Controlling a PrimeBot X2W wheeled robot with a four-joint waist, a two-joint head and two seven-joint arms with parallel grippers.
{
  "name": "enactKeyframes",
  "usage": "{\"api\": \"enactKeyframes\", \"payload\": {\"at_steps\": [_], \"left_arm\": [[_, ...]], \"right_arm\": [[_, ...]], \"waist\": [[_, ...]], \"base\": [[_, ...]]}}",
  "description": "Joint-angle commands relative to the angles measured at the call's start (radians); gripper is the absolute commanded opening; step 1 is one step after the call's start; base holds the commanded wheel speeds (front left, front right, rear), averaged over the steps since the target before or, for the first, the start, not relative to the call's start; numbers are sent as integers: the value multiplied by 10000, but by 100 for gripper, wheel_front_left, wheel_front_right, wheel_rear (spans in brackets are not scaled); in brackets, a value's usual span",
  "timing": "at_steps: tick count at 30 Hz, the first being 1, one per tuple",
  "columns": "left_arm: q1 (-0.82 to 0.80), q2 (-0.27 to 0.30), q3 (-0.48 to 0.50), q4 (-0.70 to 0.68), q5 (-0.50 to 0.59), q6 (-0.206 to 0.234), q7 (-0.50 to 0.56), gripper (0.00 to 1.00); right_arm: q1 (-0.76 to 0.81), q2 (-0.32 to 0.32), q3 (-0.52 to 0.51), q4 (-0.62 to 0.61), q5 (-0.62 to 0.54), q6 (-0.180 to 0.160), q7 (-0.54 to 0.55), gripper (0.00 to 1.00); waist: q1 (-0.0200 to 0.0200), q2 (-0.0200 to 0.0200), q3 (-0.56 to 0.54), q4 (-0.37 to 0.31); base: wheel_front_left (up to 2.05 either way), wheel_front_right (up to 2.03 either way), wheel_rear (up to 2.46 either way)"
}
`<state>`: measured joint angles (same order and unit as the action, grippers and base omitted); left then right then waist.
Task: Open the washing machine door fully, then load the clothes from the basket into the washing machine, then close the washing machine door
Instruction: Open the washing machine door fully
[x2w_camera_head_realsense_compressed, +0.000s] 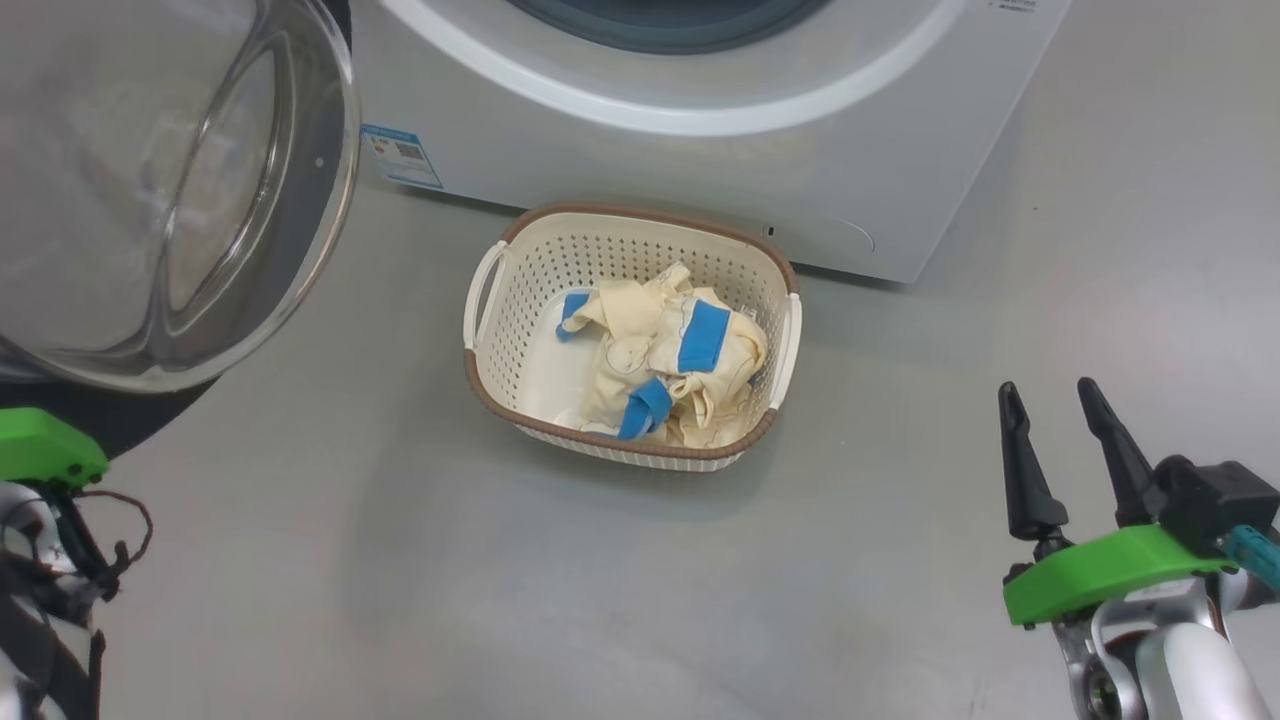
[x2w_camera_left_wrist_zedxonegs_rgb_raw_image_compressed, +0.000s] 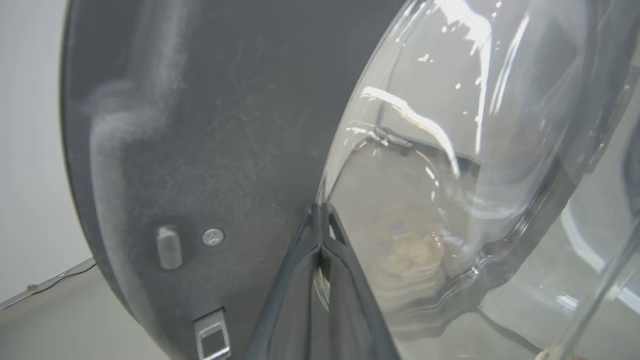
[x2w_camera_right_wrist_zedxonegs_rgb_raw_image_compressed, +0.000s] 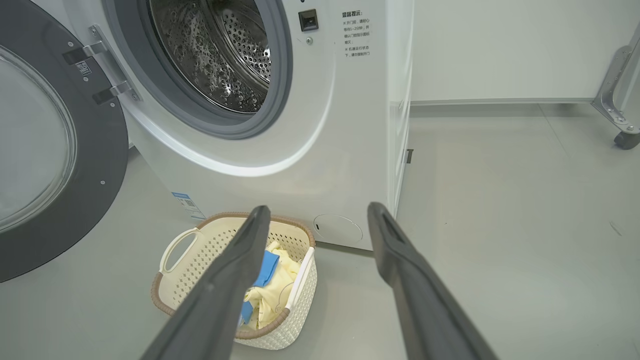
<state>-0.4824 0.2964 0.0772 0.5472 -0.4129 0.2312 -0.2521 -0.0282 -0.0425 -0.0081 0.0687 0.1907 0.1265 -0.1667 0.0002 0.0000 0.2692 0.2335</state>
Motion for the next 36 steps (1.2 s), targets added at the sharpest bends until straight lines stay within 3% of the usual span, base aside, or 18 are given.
{"api": "enactKeyframes", "payload": {"at_steps": [1,11,20,36], "left_arm": [[-546,622,535,-152,83,-61,-95,0],[-1429,822,1351,944,624,-587,-96,0],[-1213,530,1925,841,1053,-829,-96,0],[1316,-1010,2915,-2773,2125,-1467,-97,0]], "right_arm": [[-283,-77,204,-362,-105,42,-3,100],[-388,-77,309,-344,-95,42,37,100],[-369,-77,309,-242,-53,42,17,100],[-341,-77,298,-110,32,42,-148,100]], "waist": [[-2,0,29,-12],[-2,0,115,-126],[-2,0,3,-171],[-2,0,-324,-332]], "base": [[0,0,0],[0,0,0],[0,0,0],[0,0,0]]}}
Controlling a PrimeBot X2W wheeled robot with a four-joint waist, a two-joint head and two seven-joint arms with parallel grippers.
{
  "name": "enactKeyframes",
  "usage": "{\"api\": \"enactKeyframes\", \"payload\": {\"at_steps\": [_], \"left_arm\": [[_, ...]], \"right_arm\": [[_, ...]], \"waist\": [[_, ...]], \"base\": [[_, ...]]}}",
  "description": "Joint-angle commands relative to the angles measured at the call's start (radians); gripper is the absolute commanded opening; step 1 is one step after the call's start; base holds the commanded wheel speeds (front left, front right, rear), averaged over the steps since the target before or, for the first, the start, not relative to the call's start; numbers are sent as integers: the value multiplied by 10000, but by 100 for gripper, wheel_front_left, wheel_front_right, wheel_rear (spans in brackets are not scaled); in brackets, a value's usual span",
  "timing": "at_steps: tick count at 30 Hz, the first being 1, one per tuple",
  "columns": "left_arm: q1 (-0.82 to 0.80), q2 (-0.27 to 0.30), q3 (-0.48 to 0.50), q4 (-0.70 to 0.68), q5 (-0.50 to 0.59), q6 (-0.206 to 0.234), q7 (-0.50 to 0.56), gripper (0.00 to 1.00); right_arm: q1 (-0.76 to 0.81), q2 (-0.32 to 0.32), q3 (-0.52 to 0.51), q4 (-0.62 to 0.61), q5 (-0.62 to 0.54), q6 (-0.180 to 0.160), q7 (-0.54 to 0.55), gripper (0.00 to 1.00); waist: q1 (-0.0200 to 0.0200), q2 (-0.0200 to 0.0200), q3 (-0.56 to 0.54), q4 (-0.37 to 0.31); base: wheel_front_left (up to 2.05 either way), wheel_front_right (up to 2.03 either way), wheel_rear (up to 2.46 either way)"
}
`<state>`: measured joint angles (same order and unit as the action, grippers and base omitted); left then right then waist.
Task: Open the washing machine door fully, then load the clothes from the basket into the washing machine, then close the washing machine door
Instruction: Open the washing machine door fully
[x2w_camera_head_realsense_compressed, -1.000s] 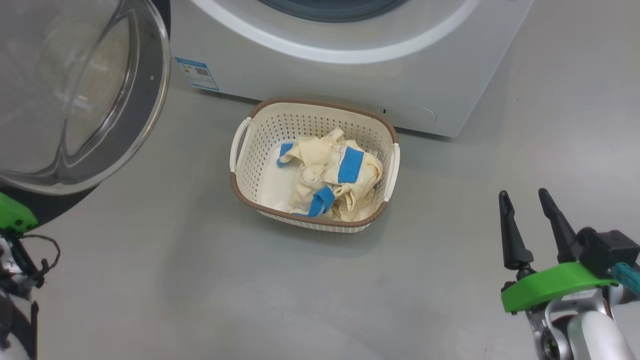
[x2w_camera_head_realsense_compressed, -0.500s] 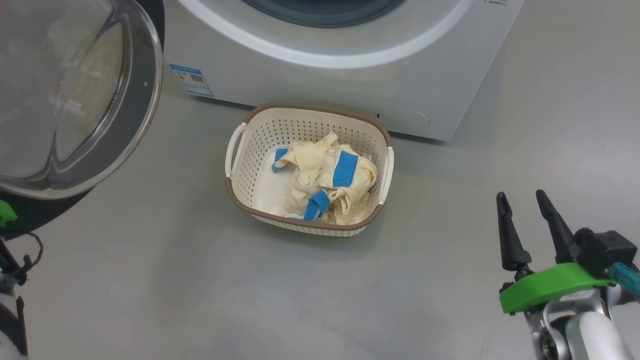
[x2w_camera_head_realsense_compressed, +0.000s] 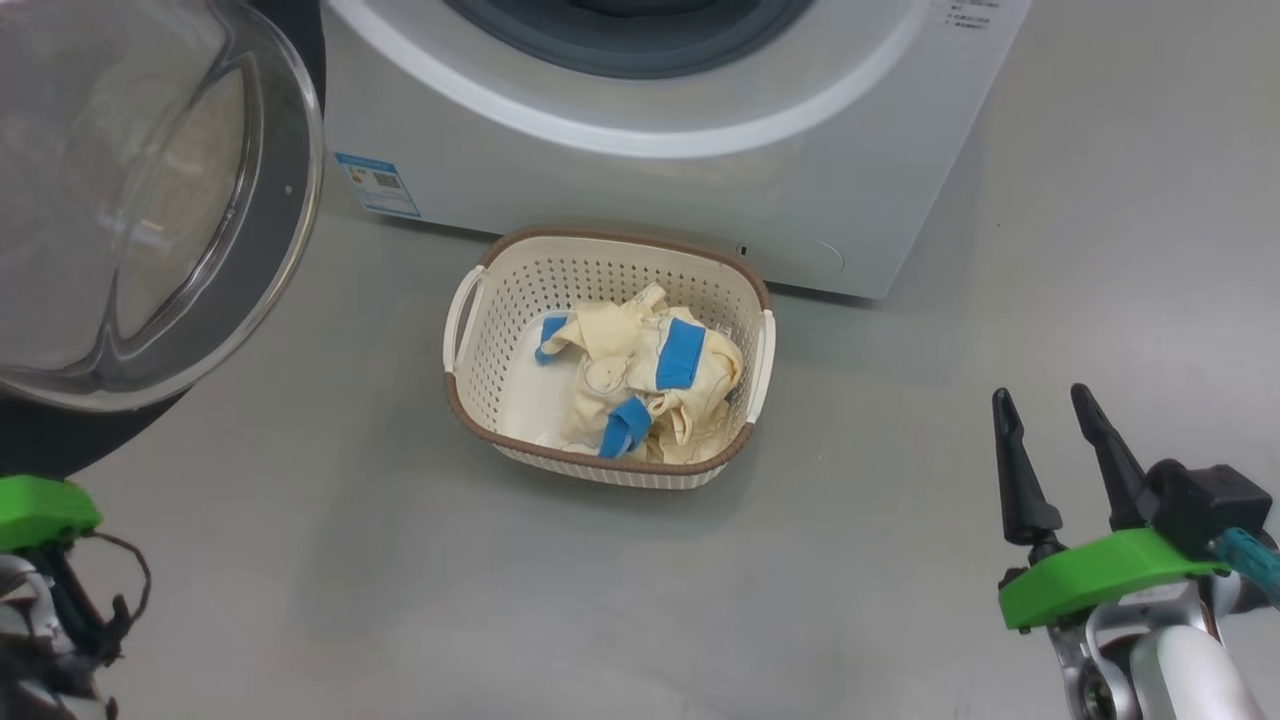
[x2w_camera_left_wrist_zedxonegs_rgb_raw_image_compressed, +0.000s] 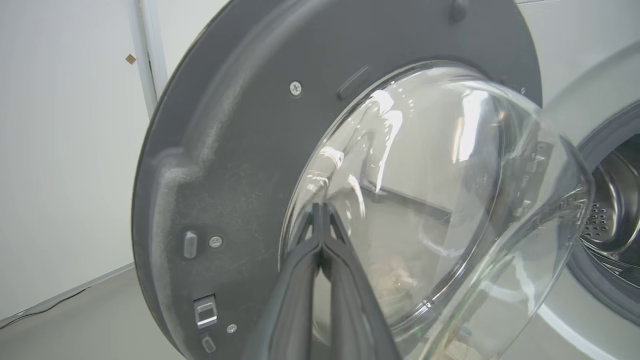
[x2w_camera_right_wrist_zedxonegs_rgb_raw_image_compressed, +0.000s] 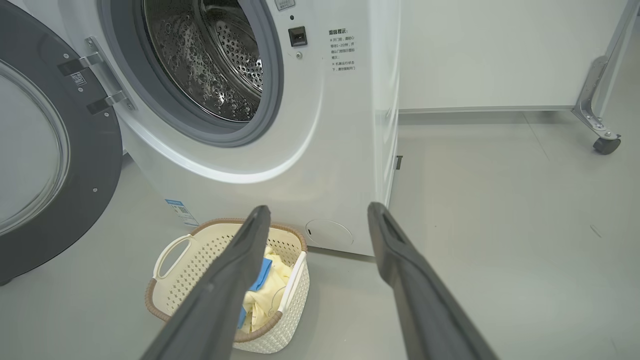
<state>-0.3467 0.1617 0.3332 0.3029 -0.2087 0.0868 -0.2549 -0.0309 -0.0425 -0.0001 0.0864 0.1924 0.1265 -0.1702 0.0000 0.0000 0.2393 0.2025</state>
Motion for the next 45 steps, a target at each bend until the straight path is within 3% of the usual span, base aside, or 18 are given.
{"api": "enactKeyframes", "payload": {"at_steps": [1,3,4,5,6,7,9,17,26,36,45], "left_arm": [[154,194,351,-638,130,-98,-68,0],[825,-244,257,-1536,309,-331,-68,0],[1060,-385,191,-1820,367,-406,-68,7],[1286,-523,107,-2048,381,-488,-68,33],[1503,-631,24,-2218,399,-553,-68,49],[1677,-723,-87,-2391,402,-634,-68,82],[2005,-873,-371,-2654,432,-722,-68,100],[2672,-1068,-1821,-2856,574,-968,-68,100],[2386,-1101,-3310,-1992,673,-1216,-68,100],[2081,-1103,-3704,-943,690,-1122,-66,100],[2027,-1067,-3891,-519,753,-1015,-20,100]], "right_arm": [[-309,-77,212,-272,28,42,-134,100],[-283,-77,262,-194,85,42,-187,100],[-265,-77,272,-169,106,42,-210,100],[-242,-77,287,-139,126,42,-228,100],[-210,-77,296,-110,150,42,-245,100],[-179,-77,301,-88,173,42,-261,100],[-112,-77,314,-38,212,42,-297,100],[-76,-77,493,47,388,42,-448,100],[-109,-77,670,59,-269,42,-504,100],[50,-77,687,7,-688,42,-575,100],[282,-77,738,-229,-816,42,-487,100]], "waist": [[0,0,-71,-44],[0,0,-234,-149],[0,0,-282,-178],[0,0,-337,-204],[0,0,-388,-224],[0,0,-427,-240],[0,0,-522,-268],[0,0,-758,-639],[0,0,-907,-1525],[0,0,-1300,-2586],[0,0,-1639,-2984]], "base": [[0,0,0],[0,0,0],[0,0,0],[0,0,0],[0,0,0],[0,0,0],[0,0,0],[0,0,0],[0,0,0],[0,0,0],[0,0,0]]}}
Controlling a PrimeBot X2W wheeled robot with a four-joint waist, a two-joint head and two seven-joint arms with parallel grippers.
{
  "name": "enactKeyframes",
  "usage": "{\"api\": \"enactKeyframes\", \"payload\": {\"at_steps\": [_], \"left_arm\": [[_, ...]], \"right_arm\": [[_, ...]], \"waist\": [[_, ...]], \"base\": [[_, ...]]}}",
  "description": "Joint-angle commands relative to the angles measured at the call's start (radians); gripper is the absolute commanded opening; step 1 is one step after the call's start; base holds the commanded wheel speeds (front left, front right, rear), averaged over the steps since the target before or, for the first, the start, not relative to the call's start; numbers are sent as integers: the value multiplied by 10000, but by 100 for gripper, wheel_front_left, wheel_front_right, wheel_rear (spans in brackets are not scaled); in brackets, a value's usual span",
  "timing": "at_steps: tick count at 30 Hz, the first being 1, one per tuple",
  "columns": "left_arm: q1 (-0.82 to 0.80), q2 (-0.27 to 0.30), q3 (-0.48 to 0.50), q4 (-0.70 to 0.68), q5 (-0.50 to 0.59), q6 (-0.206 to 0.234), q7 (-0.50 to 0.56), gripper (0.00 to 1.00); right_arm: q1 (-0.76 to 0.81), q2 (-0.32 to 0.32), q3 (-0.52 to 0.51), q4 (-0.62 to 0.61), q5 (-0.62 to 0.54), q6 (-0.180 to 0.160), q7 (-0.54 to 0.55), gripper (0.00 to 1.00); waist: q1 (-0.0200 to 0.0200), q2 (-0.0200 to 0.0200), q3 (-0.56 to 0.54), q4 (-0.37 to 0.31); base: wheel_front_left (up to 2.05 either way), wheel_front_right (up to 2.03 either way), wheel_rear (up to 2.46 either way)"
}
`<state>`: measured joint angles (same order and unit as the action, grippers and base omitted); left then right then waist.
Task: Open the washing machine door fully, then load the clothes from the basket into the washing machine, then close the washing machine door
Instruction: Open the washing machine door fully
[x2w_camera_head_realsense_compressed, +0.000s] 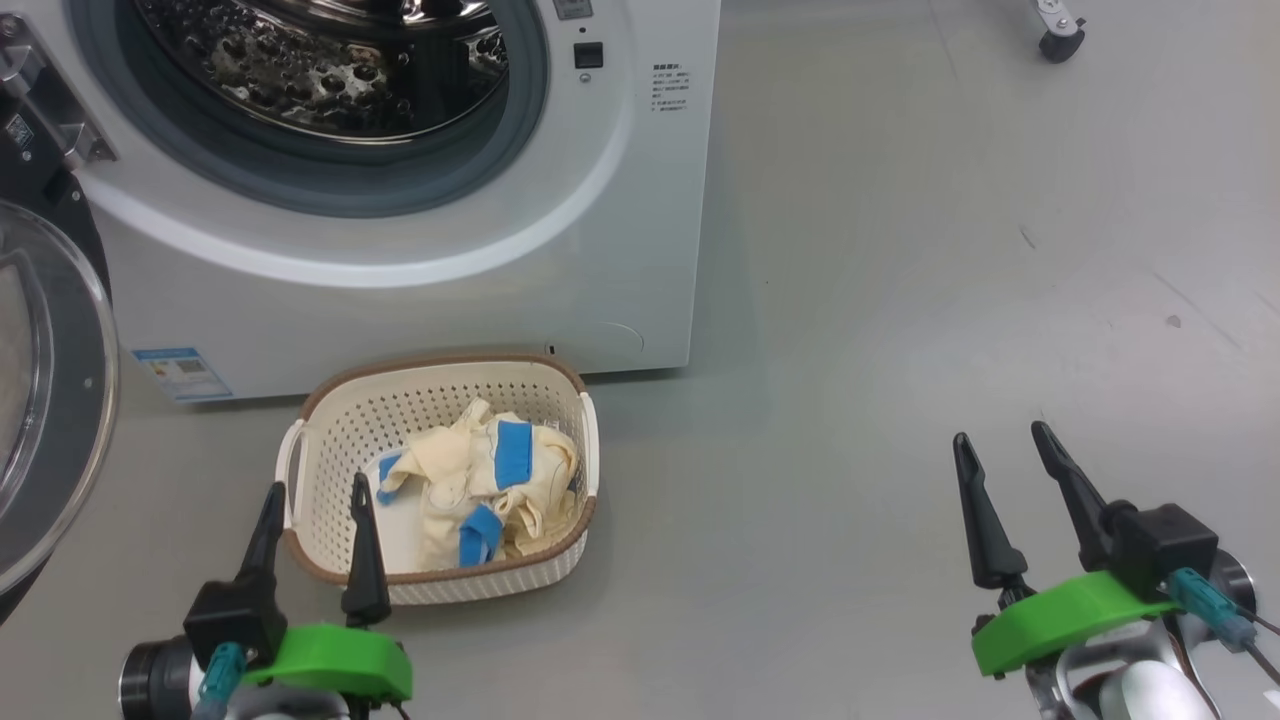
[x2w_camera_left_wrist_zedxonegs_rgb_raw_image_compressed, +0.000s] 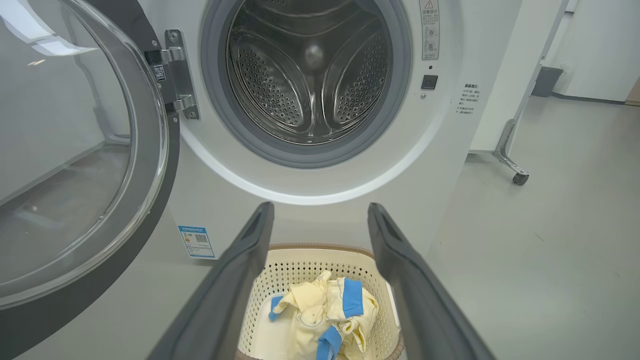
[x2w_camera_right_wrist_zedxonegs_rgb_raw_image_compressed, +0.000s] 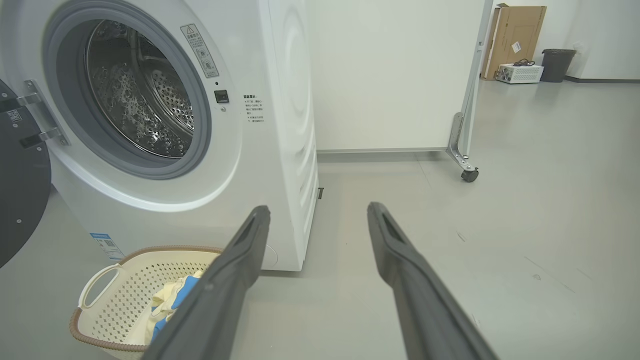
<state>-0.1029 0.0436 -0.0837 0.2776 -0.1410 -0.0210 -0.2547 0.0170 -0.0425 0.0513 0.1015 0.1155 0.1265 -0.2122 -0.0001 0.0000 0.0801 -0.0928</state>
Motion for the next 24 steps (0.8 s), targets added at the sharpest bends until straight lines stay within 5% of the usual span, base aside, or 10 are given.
{"api": "enactKeyframes", "payload": {"at_steps": [1,24], "left_arm": [[-411,125,245,-246,106,78,-12,100],[-445,198,-48,-186,-5,260,73,100]], "right_arm": [[-177,-77,222,-401,-44,42,-52,100],[-152,-77,266,-487,81,42,-6,100]], "waist": [[1,0,-75,-41],[1,0,-25,42]], "base": [[0,0,0],[0,0,0]]}}
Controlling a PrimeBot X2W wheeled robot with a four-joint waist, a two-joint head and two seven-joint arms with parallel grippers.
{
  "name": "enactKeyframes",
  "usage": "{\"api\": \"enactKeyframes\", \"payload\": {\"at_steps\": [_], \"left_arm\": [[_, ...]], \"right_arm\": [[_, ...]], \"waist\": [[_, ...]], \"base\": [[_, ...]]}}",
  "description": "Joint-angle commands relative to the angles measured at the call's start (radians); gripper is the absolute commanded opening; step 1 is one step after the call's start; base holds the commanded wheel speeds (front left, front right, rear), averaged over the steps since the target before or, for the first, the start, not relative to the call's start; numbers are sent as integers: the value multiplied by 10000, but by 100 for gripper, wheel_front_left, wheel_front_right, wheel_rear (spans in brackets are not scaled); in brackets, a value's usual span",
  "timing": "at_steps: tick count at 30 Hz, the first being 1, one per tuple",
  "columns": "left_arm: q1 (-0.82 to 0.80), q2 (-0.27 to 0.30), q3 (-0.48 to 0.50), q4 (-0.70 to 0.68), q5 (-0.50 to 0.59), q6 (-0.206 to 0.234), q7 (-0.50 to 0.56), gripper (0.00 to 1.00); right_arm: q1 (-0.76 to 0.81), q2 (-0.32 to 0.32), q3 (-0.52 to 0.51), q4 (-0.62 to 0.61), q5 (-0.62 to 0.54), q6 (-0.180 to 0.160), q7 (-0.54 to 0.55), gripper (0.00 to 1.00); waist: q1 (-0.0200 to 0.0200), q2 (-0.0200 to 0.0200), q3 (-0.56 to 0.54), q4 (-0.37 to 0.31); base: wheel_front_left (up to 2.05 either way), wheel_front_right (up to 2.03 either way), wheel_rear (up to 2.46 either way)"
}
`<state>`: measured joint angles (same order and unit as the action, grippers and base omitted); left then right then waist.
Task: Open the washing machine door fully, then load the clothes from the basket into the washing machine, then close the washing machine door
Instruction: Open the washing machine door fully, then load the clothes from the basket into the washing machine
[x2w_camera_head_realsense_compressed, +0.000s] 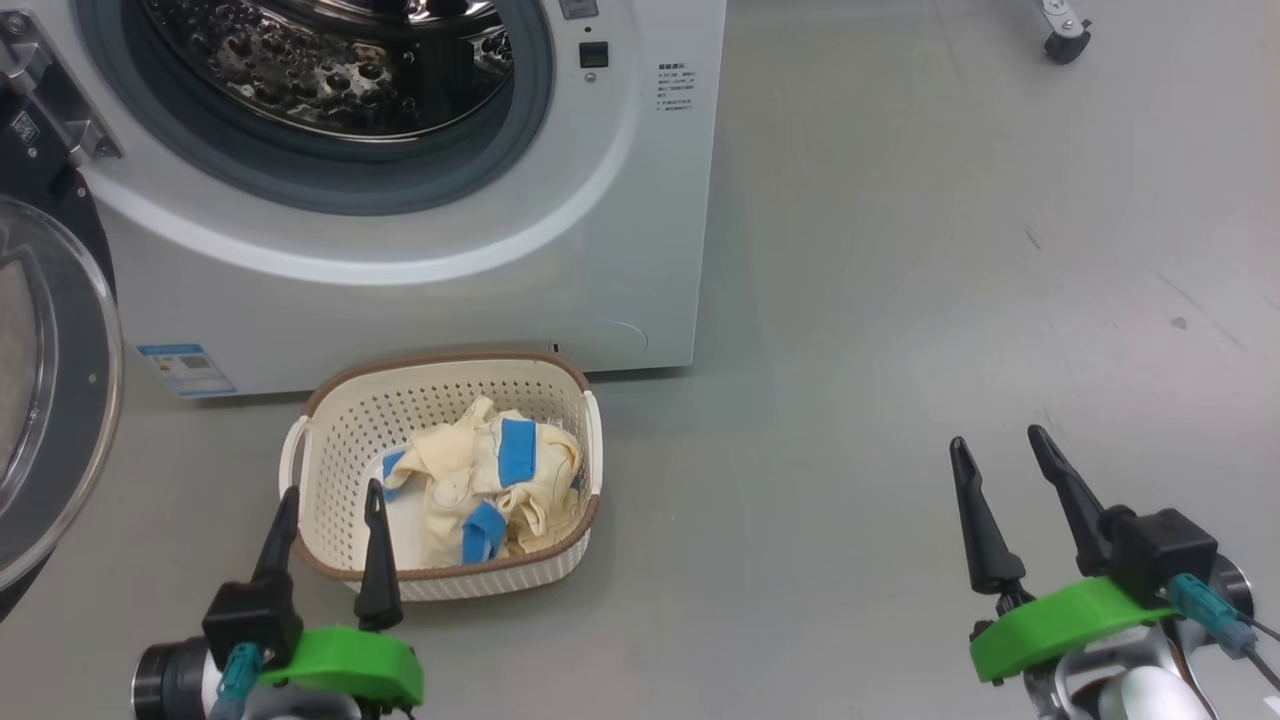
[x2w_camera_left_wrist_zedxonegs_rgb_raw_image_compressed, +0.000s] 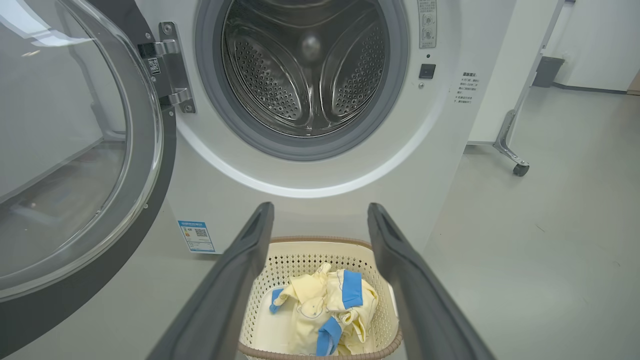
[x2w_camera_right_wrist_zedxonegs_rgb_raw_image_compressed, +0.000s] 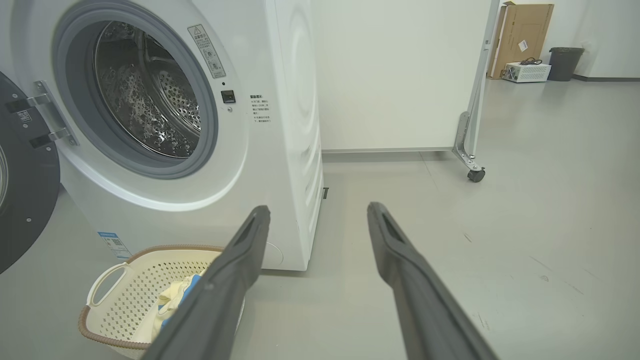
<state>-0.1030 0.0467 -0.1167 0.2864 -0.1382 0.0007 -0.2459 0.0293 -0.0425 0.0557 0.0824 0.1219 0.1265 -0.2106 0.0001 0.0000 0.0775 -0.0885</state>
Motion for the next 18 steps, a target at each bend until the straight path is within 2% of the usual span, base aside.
{"api": "enactKeyframes", "payload": {"at_steps": [1,9,16,18], "left_arm": [[-444,177,265,-272,-35,41,-13,100],[-452,265,178,-284,86,213,17,100],[-477,281,135,-380,63,334,5,100],[-523,327,140,-372,198,523,26,100]], "right_arm": [[-280,-77,227,-283,20,42,-24,100],[-306,-77,243,-260,38,42,-51,100],[-335,-77,256,-250,61,42,-68,100],[-361,-77,251,-236,62,42,-73,100]], "waist": [[-1,0,2,-3],[-1,0,10,-11],[-1,0,64,-23],[-1,0,98,-19]], "base": [[8,-8,0],[58,-58,0],[158,-158,0],[208,-207,-1]]}}
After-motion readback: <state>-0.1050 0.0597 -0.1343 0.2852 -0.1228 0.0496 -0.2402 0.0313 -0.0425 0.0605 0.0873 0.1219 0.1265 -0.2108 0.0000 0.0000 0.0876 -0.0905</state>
